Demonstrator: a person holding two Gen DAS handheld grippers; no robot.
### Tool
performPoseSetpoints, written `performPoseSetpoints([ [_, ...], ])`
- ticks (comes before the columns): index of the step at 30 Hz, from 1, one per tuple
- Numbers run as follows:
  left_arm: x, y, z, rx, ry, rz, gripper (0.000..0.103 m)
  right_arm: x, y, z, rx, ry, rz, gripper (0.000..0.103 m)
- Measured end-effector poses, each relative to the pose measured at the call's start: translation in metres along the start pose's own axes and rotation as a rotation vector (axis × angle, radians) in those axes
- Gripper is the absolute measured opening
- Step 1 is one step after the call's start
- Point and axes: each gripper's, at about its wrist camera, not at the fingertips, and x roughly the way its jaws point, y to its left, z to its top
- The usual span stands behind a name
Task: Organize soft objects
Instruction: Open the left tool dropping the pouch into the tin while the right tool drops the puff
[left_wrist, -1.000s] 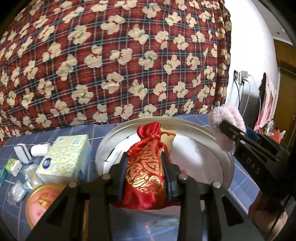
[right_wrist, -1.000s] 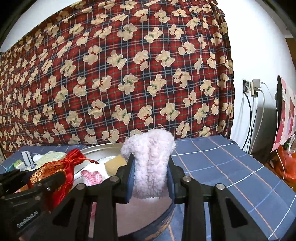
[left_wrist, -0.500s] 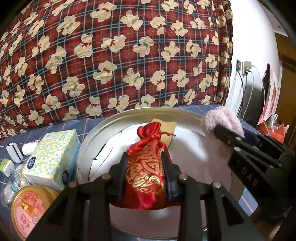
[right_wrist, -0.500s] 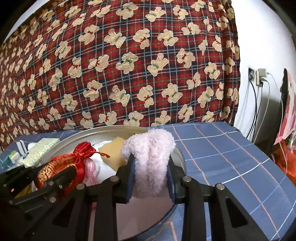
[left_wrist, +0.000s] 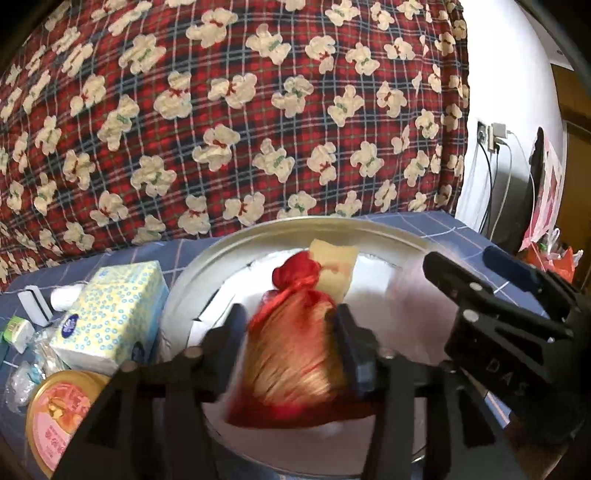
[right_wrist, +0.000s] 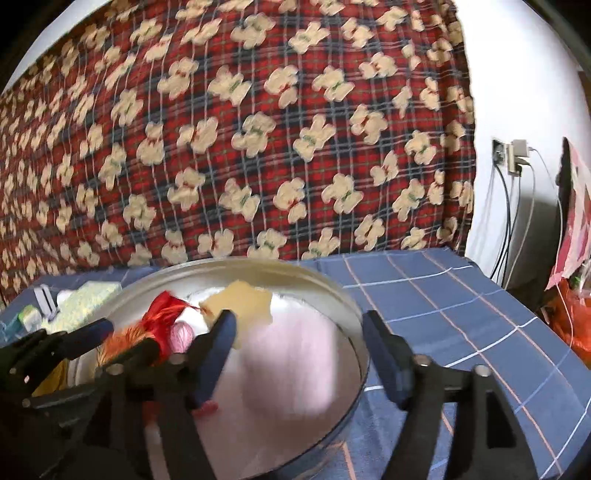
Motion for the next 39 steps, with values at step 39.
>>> performPoseSetpoints([
  [39,-0.072,0.029,-0.018,0.072,-0.174,0.149,0.103,-0.04,0.011,-0.004,0.004,-0.168,-0.039,0.08],
])
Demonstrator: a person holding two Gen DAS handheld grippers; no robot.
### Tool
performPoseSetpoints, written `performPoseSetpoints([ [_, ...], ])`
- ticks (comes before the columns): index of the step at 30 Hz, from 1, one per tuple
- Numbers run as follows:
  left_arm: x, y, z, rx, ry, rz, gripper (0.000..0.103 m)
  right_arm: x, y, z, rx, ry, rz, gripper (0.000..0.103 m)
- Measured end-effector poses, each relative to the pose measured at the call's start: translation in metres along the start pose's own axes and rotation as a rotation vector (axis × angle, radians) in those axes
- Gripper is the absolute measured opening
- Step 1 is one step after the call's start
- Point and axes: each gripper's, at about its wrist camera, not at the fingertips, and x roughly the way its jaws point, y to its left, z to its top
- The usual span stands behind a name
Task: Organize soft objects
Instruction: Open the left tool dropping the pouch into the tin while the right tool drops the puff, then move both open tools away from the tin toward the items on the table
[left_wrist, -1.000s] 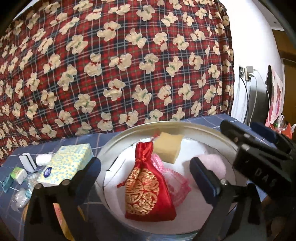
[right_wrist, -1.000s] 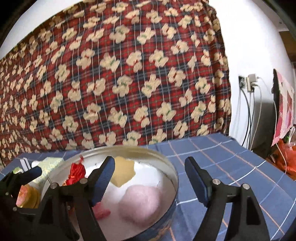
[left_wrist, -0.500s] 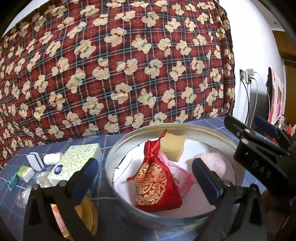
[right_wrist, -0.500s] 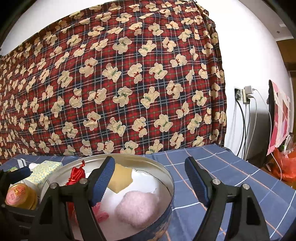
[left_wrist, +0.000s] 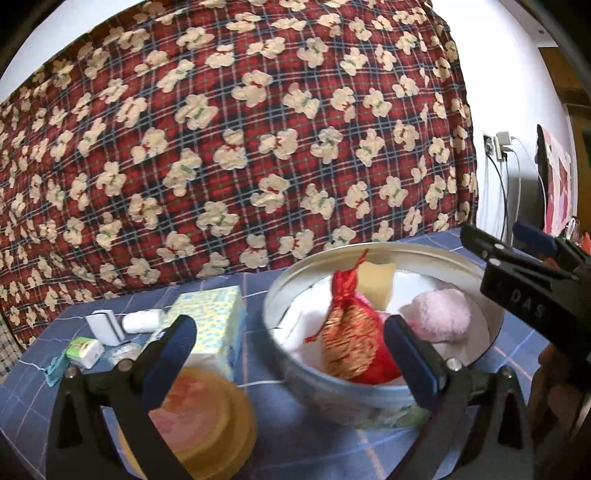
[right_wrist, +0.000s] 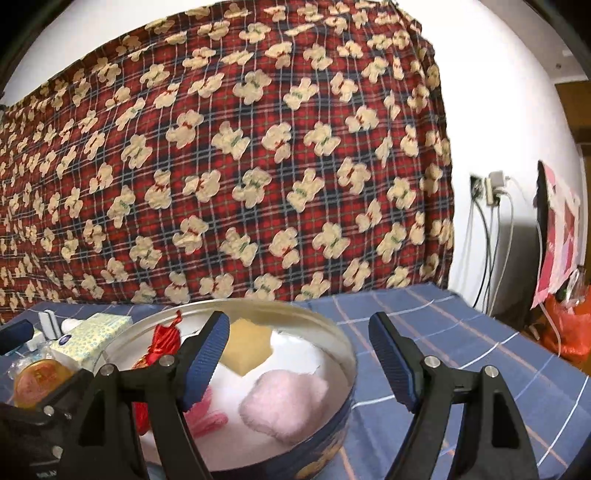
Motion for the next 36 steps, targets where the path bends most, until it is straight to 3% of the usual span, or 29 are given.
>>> performPoseSetpoints([
  [12,-0.009,0.039,-0.013,-0.04,0.016,0.038,0.102,-0.008,0.025,-0.008,0.103,0.065,0.04,0.08],
  [24,-0.023,0.075,-0.022,-0.056,-0.006,0.09,0.102,-0.024,0.076,-0.014,0.125,0.061,0.099,0.08],
  [36,-0.025,0.147,-0.036,-0.133,0.04,0.174,0.102,-0.025,0.154,-0.021,0.012,0.112,0.228,0.08],
])
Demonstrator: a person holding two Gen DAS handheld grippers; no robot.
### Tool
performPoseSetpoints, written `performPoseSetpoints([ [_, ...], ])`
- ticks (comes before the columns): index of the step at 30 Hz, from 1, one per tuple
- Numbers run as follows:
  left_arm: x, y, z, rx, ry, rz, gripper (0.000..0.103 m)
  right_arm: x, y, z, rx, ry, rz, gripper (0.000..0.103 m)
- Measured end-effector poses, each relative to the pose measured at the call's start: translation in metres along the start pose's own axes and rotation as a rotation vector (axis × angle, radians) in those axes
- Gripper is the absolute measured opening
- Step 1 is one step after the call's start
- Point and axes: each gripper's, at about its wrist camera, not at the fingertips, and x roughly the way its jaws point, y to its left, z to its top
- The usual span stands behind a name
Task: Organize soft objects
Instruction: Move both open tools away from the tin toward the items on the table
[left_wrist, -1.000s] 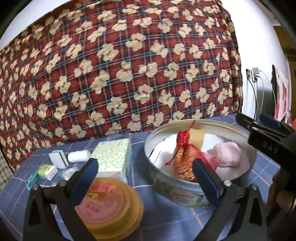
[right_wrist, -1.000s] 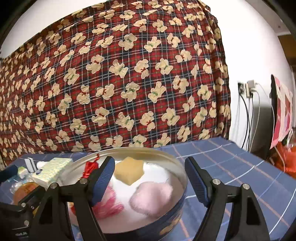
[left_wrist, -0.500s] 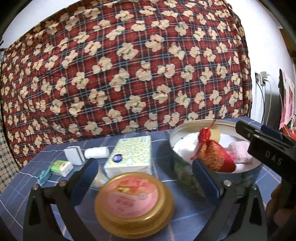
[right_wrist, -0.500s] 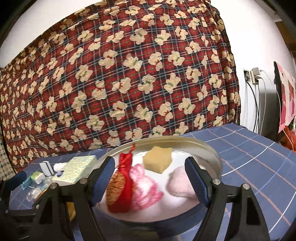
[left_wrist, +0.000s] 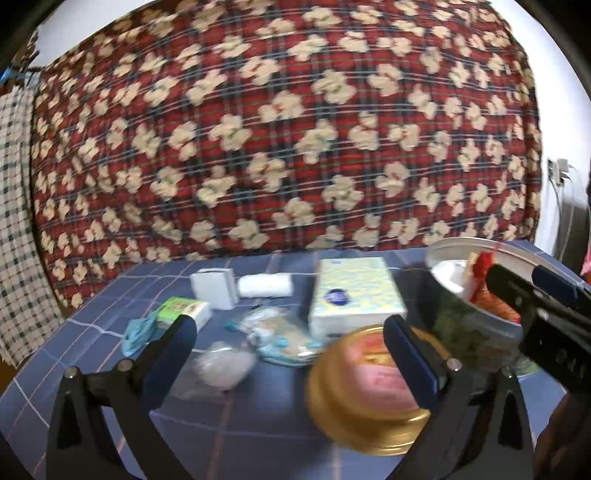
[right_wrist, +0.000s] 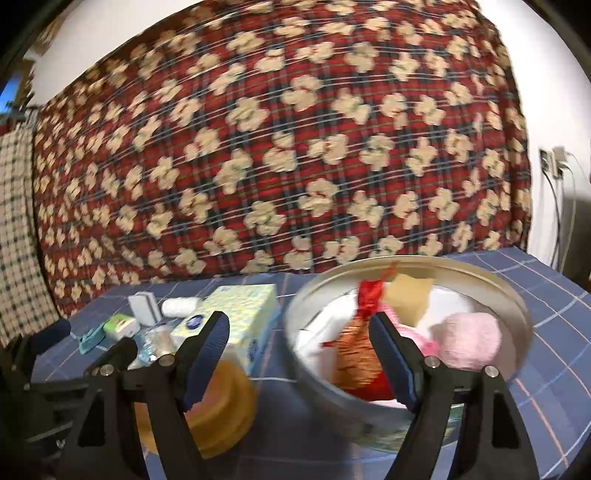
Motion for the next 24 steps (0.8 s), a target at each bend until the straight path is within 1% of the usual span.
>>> performPoseSetpoints([
  [7,0.009,0.041,-0.003,-0.034,0.024,0.058,0.102,0.009,0.031,-0.002,-0.025,0.024,0.041,0.08],
  [12,0.015,0.077,-0.005,-0.056,0.05,0.111,0.102,0.013,0.058,-0.005,-0.043,0.039,0.095,0.08],
  [17,0.021,0.113,-0.007,-0.077,0.066,0.181,0.102,0.02,0.084,-0.008,-0.062,0.086,0.172,0.08],
  [20,0.026,0.136,-0.009,-0.111,0.093,0.201,0.1,0.025,0.099,-0.01,-0.075,0.119,0.201,0.08],
  [24,0.031,0.162,-0.01,-0.14,0.107,0.244,0.098,0.03,0.119,-0.01,-0.106,0.149,0.242,0.08],
])
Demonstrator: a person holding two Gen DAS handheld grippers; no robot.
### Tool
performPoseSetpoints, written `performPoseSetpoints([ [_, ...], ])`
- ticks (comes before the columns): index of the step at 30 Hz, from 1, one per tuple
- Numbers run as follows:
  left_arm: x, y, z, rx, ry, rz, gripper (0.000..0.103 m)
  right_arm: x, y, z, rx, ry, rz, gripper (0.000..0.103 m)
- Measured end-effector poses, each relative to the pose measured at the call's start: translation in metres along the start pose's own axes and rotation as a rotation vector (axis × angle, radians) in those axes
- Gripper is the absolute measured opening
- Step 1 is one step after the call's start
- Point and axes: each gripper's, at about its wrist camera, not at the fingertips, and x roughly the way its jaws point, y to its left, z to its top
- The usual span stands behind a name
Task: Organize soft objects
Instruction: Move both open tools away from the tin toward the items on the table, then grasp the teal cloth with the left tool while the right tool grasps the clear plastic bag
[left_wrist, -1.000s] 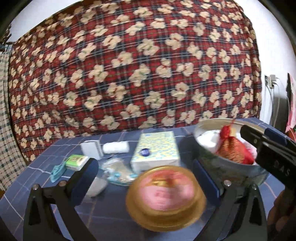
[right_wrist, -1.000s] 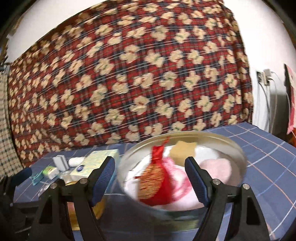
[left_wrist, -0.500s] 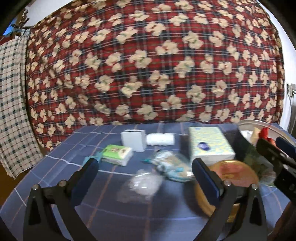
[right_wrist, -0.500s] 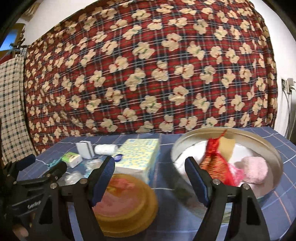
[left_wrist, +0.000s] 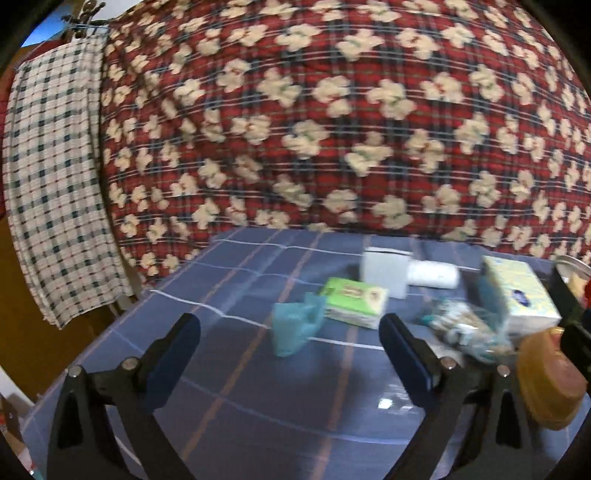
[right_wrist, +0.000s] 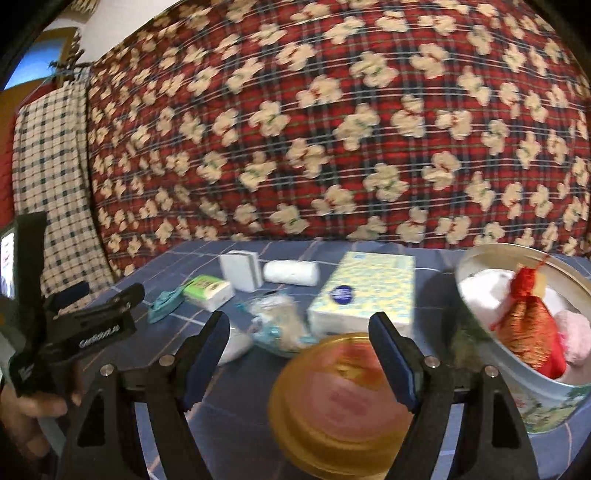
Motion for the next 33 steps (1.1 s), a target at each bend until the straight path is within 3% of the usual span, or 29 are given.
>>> performPoseSetpoints([
  [4,0.012,0.02,0.002,-0.014,0.022,0.059,0.098,0.015,0.021,0.003,-0.013,0.059,0.077,0.08],
  [8,0.033,0.035,0.004,-0.023,0.109,0.061,0.098,0.042,0.05,0.005,-0.03,0.151,0.136,0.08],
  [13,0.044,0.051,0.001,-0.079,0.169,0.019,0.098,0.078,0.077,-0.001,-0.055,0.268,0.146,0.08],
  [17,0.049,0.061,0.0,-0.096,0.187,0.016,0.098,0.102,0.077,-0.007,-0.021,0.356,0.115,0.08],
  [20,0.052,0.07,0.002,-0.104,0.183,0.033,0.098,0.113,0.078,-0.004,-0.021,0.37,0.075,0.08],
  [24,0.06,0.076,0.001,-0.131,0.21,0.014,0.098,0.133,0.08,-0.007,0.004,0.448,0.078,0.079],
  [25,0.061,0.077,0.001,-0.137,0.216,0.011,0.098,0.135,0.08,-0.006,0.005,0.447,0.078,0.073],
  [27,0.063,0.081,0.0,-0.158,0.226,0.006,0.098,0.137,0.081,-0.005,0.008,0.446,0.097,0.05],
  [29,0.065,0.085,-0.001,-0.187,0.235,-0.001,0.098,0.138,0.078,-0.004,0.008,0.447,0.098,0.034],
  [31,0.068,0.089,-0.003,-0.213,0.246,-0.012,0.098,0.137,0.073,-0.003,0.018,0.449,0.116,0.021],
  [33,0.071,0.092,-0.005,-0.237,0.265,-0.016,0.098,0.138,0.068,-0.004,0.054,0.453,0.166,0.019],
])
